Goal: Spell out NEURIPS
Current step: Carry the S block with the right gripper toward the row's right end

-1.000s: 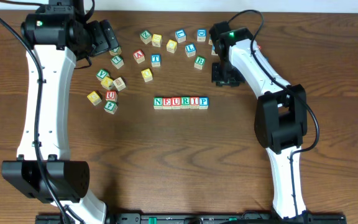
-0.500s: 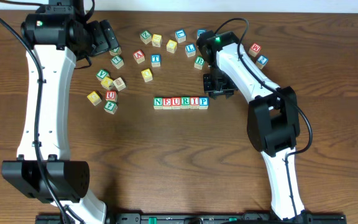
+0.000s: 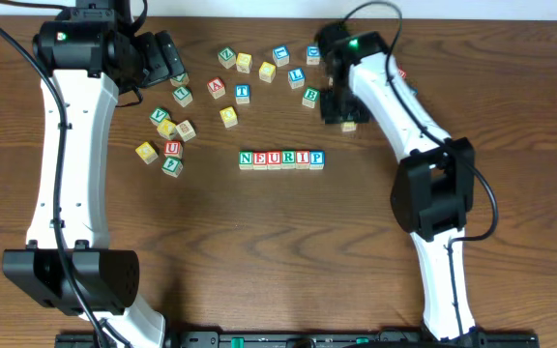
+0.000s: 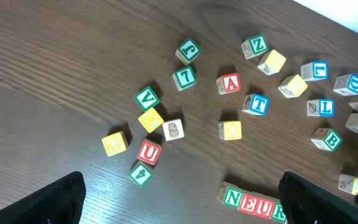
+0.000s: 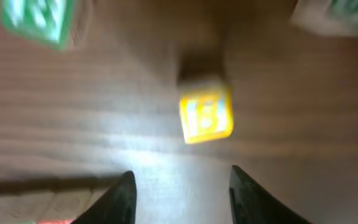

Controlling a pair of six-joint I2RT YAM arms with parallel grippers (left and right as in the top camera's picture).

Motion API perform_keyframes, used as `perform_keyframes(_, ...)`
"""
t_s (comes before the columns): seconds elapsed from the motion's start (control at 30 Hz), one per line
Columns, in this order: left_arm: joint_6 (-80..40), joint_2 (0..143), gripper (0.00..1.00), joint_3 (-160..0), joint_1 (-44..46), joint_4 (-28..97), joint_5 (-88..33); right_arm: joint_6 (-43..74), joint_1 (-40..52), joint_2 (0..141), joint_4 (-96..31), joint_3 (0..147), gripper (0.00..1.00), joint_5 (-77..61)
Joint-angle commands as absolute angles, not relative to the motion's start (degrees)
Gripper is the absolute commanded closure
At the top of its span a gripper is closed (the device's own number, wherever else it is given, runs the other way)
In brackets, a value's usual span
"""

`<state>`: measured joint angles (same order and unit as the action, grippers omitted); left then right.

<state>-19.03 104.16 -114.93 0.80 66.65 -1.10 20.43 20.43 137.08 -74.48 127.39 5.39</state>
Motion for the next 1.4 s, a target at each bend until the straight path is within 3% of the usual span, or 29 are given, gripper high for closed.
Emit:
perform_keyframes(0.0, -18.4, 104.6, 0.02, -114.6, 0.6, 66.8, -0.4, 19.0, 18.1, 135.2, -71.4, 128.4, 0.54, 5.9)
perform_keyframes(0.63, -18.4, 104.6, 0.02, -114.6, 0.6, 66.8, -0.4, 17.1, 15.3, 135.3, -50.5, 114.3, 0.54, 5.5)
perform_keyframes(1.0, -18.4, 104.6, 0.02, -114.6, 0.6, 66.8, -0.4, 18.7, 15.3, 135.3, -59.0, 113.7, 0.63, 3.9)
perform_keyframes(1.37, -18.4, 104.6, 0.02, -114.6, 0.6, 66.8, -0.4, 21.2, 15.4, 135.3, -68.1, 113.7, 0.66, 1.3)
